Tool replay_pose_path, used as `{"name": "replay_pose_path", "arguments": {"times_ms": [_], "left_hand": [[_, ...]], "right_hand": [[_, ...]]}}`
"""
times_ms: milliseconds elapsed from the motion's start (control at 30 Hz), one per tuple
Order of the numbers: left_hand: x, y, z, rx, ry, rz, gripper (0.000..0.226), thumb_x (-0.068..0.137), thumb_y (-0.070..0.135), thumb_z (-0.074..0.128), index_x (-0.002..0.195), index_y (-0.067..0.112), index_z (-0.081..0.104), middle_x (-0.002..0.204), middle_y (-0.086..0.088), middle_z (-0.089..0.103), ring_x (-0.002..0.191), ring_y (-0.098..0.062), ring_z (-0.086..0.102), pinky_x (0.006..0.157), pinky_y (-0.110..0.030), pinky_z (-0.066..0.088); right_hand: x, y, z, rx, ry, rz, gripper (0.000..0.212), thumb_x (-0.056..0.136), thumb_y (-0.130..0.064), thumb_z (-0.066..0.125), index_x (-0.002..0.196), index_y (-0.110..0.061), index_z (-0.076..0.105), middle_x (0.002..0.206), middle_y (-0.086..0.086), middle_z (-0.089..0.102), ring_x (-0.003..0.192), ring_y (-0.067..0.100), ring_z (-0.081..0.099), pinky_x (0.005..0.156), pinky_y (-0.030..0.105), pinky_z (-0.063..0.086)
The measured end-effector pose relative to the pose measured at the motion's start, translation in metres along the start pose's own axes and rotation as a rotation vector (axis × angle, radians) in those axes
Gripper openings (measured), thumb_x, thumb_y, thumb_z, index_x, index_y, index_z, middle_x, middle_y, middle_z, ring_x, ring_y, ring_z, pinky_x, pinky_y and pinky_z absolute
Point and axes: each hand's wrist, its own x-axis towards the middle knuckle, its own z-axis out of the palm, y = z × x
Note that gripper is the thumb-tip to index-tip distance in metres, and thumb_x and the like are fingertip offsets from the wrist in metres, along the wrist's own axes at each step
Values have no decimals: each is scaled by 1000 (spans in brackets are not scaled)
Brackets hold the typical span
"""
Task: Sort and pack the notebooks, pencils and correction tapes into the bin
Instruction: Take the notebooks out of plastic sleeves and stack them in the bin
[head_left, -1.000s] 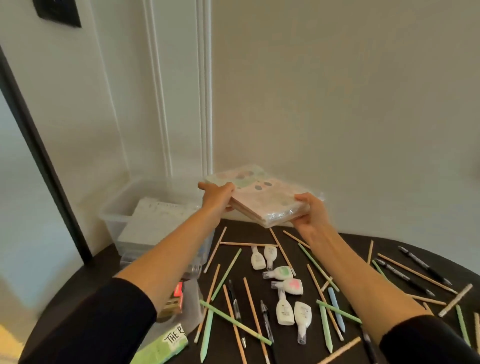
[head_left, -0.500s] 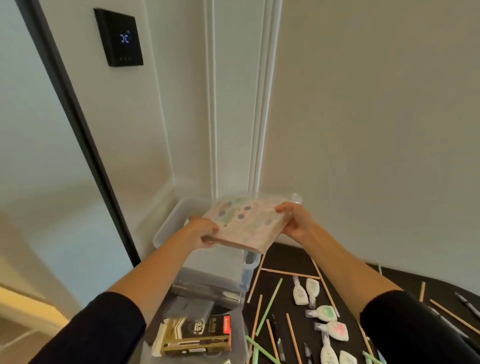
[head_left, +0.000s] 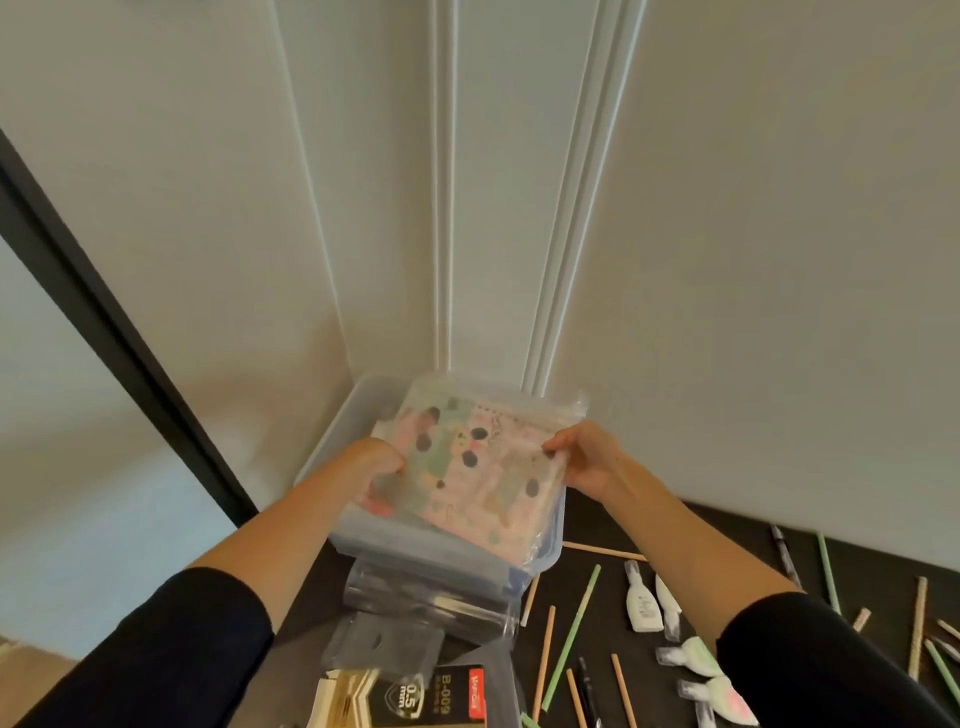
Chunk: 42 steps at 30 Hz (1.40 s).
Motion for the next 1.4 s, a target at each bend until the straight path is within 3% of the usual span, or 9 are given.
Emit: {"name": "replay_pose_path", "arguments": {"times_ms": [233, 433, 533, 667, 767, 867, 967, 1167, 1400], "left_hand": [[17, 1, -2, 202, 46, -12, 40, 98, 23, 42, 124, -7, 49, 116, -24, 58, 80, -29, 62, 77, -35, 52], [29, -3, -6, 191, 66, 3, 33, 97, 23, 44, 102, -7, 56, 103, -22, 63, 89, -31, 64, 75, -36, 54], [37, -2, -3, 238, 103, 28, 28, 96, 20, 45, 84, -2, 56, 77, -16, 62, 64, -24, 61, 64, -33, 53], [50, -2, 0, 221, 156, 63, 31, 94, 29, 48, 78, 2, 53, 69, -11, 57, 56, -19, 54, 53, -27, 47], [60, -6, 3, 159, 154, 99, 32, 94, 33, 47, 81, 4, 52, 68, -10, 52, 57, -20, 48, 59, -27, 43], [61, -8, 4, 188, 119, 187, 29, 93, 34, 42, 93, 7, 52, 71, -9, 51, 57, -18, 45, 54, -24, 38], [51, -5, 10, 370, -77, 253, 36, 88, 49, 47, 90, 16, 63, 76, -5, 63, 62, -15, 58, 56, -21, 46], [41, -8, 43, 886, -169, 357, 61, 75, 49, 69, 116, 7, 54, 110, -5, 61, 98, -20, 59, 86, -27, 48], [41, -7, 53, 1159, -38, 484, 40, 83, 36, 65, 108, 6, 60, 110, -9, 63, 99, -25, 60, 84, -30, 46]], "right_hand": [[20, -8, 3, -71, -14, -47, 55, 74, 26, 25, 115, 1, 53, 130, 26, 50, 119, 42, 48, 106, 47, 36], [45, 12, 30, -71, 58, -23, 55, 75, 25, 27, 111, -6, 56, 131, 29, 48, 119, 46, 48, 101, 50, 41], [56, 34, 34, 0, 88, 22, 62, 78, 24, 28, 122, -13, 54, 115, 24, 57, 104, 40, 57, 81, 43, 54], [64, 50, 31, -34, 13, -23, 80, 76, 28, 29, 138, -22, 38, 127, 26, 49, 120, 43, 47, 97, 48, 44], [63, 56, 34, -137, -39, -82, 83, 77, 27, 43, 139, -25, 28, 126, 20, 49, 111, 41, 54, 87, 53, 49], [61, 59, 40, -424, 47, -181, 89, 76, 15, 61, 142, -20, 12, 120, 10, 46, 87, 21, 58, 54, 31, 55], [63, 63, 45, -698, 186, -263, 101, 73, 0, 72, 144, -18, 3, 133, 14, 34, 108, 32, 52, 46, 24, 49], [58, 61, 31, -1354, 400, -620, 89, 68, -39, 79, 133, -12, 24, 130, 10, 28, 116, 24, 33, 91, 34, 44], [75, 56, 25, -1585, 125, -777, 75, 80, -36, 68, 140, -14, 30, 144, 5, 27, 134, 24, 22, 110, 35, 20]]}}
